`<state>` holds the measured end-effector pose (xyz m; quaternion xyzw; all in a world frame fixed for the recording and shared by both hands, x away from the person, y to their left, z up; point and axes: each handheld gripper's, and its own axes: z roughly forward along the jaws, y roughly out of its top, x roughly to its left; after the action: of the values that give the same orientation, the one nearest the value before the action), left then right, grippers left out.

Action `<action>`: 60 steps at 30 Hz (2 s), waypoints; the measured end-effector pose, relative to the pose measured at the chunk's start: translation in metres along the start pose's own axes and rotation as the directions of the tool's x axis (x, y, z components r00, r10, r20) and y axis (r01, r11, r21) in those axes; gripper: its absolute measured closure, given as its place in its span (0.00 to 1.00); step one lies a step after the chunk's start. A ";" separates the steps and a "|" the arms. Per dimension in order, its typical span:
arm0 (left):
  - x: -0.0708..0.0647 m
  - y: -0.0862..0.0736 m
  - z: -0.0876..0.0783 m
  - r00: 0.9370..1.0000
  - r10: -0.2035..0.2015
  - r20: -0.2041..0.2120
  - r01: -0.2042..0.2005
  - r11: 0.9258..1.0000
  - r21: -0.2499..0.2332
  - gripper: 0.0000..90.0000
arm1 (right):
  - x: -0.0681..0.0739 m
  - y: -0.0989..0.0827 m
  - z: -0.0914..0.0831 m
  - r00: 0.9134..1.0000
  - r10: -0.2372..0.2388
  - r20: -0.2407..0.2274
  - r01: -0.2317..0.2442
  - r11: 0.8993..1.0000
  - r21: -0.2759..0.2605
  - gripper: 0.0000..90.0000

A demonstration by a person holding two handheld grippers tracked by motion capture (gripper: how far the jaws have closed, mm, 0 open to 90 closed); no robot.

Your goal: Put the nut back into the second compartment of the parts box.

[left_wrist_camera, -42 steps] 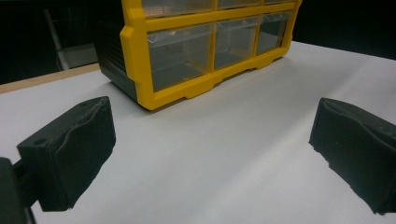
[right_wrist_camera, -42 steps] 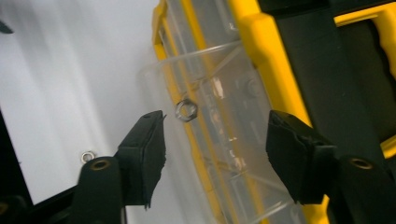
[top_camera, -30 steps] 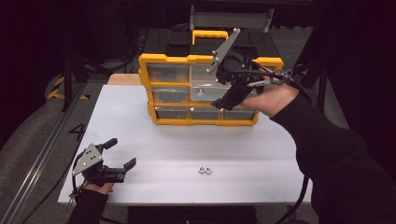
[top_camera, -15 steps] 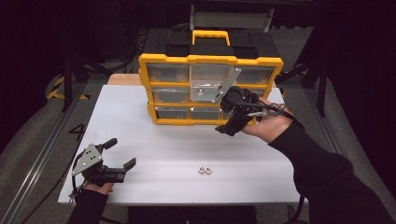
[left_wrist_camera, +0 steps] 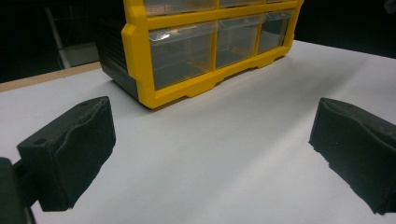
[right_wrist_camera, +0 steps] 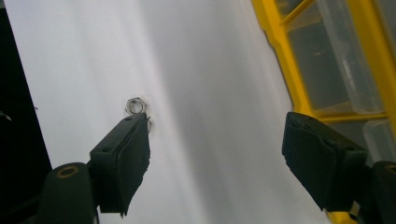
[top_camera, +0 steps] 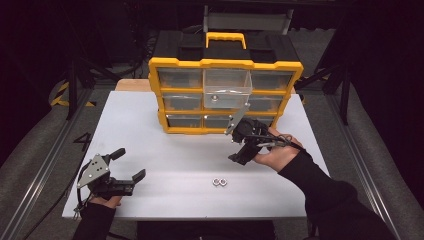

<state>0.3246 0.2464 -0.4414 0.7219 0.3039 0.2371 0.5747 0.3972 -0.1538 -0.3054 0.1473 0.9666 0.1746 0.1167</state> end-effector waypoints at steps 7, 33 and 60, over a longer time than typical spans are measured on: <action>0.000 0.000 0.000 1.000 -0.002 0.001 0.002 1.000 0.000 0.01 | 0.010 -0.010 0.027 1.000 0.002 -0.013 -0.001 1.000 0.031 0.24; 0.000 0.000 0.001 1.000 -0.002 0.002 0.002 1.000 0.003 0.01 | 0.045 -0.021 0.099 0.993 -0.057 -0.103 0.071 0.988 0.140 0.37; -0.001 0.000 0.001 1.000 -0.004 0.002 0.004 1.000 0.002 0.01 | 0.046 -0.014 0.097 0.985 -0.038 -0.166 0.066 0.983 0.170 0.78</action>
<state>0.3247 0.2456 -0.4418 0.7221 0.3048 0.2349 0.5748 0.3775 -0.1220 -0.4077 0.1170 0.9879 0.0975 0.0289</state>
